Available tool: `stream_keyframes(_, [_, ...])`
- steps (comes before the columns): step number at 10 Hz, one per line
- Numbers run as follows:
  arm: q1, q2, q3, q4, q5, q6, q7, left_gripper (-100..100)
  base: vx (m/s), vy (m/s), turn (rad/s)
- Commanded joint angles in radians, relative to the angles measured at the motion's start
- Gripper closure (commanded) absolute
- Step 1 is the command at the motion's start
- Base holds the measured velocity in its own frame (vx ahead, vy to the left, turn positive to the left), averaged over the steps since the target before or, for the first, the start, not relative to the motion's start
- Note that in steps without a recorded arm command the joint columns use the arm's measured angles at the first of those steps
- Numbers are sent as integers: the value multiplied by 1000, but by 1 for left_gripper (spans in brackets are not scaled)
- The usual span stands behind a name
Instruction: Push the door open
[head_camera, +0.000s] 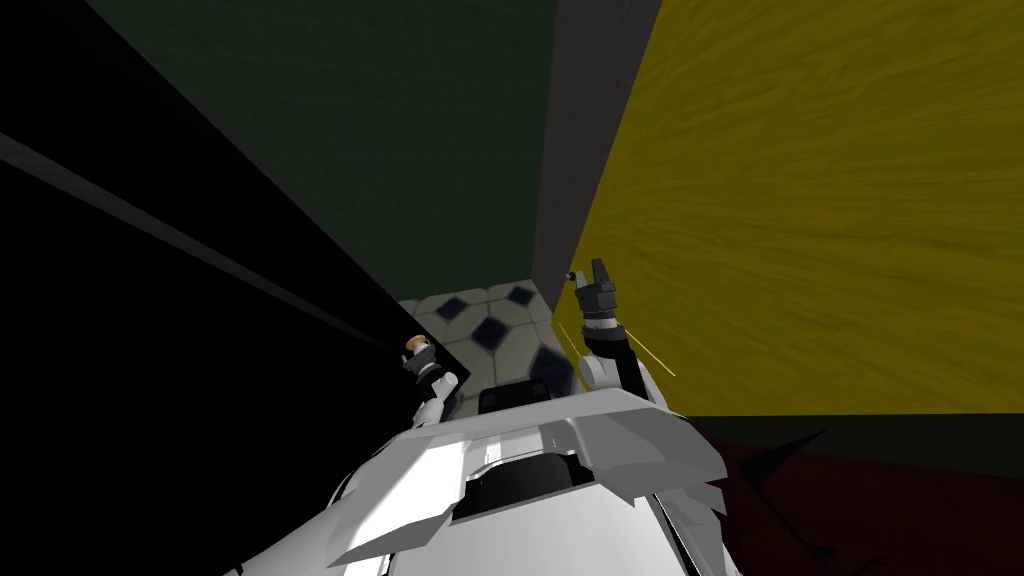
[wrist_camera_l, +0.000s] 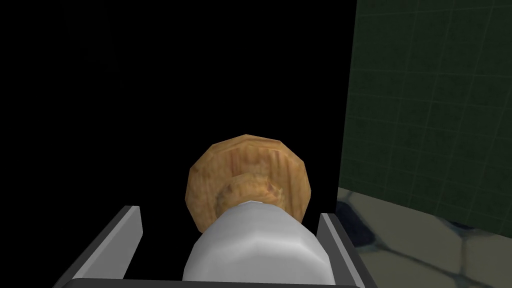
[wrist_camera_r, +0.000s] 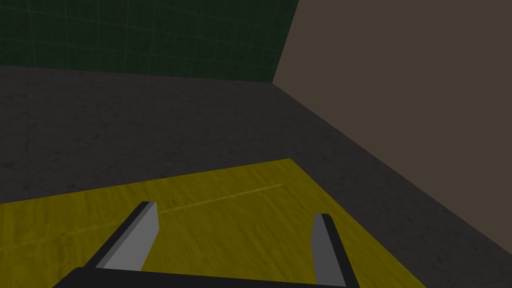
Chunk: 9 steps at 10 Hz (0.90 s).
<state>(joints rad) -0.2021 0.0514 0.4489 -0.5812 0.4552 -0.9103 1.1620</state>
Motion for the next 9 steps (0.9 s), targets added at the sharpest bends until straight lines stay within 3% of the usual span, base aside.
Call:
stream_keyframes(1, [1,9,31,-15,1,-9,-6,100,49,26,4])
stream_keyframes(4, [1,9,31,-15,1,-9,-6,100,23,10,2])
stream_keyframes(5, [-10,5,65,-4,-5,-17,-10,100,55,29,-11])
stream_keyframes(7, [-10,5,65,1,-5,-17,-10,100,57,22,0])
stream_keyframes(9, [-21,-2,98,7,-12,-25,-13,100,65,30,11])
